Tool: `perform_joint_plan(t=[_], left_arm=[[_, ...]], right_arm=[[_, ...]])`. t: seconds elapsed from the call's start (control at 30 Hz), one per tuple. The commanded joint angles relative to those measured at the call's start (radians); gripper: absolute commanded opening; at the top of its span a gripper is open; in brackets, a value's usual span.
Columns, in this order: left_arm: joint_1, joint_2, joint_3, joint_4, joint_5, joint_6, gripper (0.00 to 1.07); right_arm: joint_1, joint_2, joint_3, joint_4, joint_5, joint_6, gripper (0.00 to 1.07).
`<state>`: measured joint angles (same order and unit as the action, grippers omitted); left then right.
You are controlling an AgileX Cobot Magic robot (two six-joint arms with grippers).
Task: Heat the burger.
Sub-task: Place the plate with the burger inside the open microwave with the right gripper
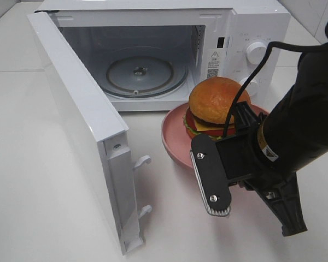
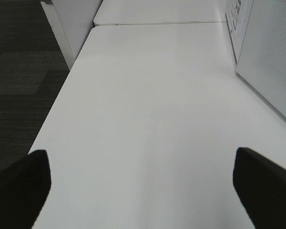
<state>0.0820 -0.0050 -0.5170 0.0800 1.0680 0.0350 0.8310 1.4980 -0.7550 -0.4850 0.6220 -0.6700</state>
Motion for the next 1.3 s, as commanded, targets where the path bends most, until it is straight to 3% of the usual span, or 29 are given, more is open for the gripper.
perform_joint_plan(t=[0.03, 1.3], left_arm=[[-0.006, -0.006, 0.002, -0.001, -0.005, -0.004, 0.98], [-0.006, -0.006, 0.002, 0.002, -0.007, -0.004, 0.98]], right_arm=[[-0.014, 0.004, -0.010, -0.028, -0.066, -0.025, 0.00], [-0.061, 0.202, -0.240, -0.033, -0.135, -0.181, 0.00]])
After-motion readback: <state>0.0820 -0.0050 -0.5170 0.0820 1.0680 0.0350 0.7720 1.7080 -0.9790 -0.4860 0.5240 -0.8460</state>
